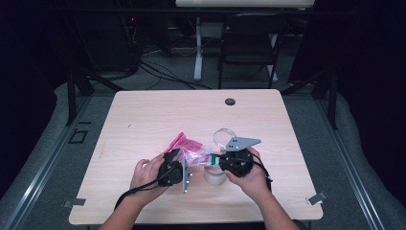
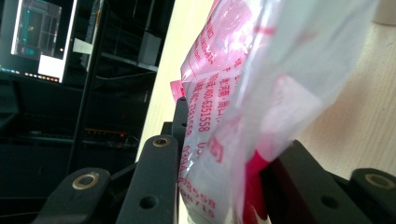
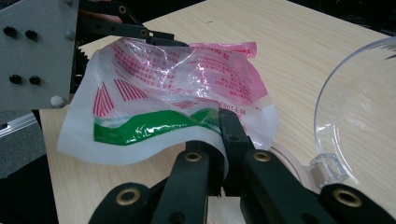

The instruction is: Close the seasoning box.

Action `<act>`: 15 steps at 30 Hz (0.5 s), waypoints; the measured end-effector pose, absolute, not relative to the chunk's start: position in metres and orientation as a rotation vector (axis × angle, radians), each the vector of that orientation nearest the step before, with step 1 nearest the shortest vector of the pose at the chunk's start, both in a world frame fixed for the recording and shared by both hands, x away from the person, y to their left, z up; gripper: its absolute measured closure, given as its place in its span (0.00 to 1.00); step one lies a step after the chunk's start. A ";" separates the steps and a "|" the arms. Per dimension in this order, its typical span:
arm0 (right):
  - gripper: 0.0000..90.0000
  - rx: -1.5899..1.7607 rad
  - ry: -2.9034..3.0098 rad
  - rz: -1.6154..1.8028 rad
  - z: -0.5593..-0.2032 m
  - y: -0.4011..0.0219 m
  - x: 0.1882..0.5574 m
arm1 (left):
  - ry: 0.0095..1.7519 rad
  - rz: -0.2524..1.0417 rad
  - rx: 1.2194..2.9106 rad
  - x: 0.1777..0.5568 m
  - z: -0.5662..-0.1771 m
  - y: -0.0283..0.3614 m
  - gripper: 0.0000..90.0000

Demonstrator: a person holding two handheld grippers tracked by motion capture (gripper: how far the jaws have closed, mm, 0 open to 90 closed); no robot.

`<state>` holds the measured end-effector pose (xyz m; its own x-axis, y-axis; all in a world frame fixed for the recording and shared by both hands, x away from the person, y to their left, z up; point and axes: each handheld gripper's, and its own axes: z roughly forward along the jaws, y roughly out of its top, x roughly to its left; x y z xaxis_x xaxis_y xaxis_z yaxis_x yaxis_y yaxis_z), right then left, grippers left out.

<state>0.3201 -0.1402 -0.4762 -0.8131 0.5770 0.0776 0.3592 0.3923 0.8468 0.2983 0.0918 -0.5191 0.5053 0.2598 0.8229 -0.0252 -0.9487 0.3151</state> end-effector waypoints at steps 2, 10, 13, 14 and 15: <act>1.00 0.829 2.423 1.386 -0.477 -0.140 0.320 | 0.210 1.410 2.463 0.298 -0.521 0.092 0.82; 0.99 0.828 2.422 1.400 -0.477 -0.140 0.320 | 0.256 1.354 2.450 0.300 -0.526 0.094 0.82; 0.98 0.826 2.419 1.408 -0.476 -0.140 0.320 | 0.286 1.313 2.448 0.300 -0.528 0.096 0.83; 0.98 0.828 2.416 1.416 -0.476 -0.140 0.320 | 0.296 1.297 2.453 0.300 -0.529 0.096 0.83; 0.97 0.829 2.415 1.420 -0.475 -0.141 0.320 | 0.305 1.287 2.450 0.300 -0.530 0.096 0.83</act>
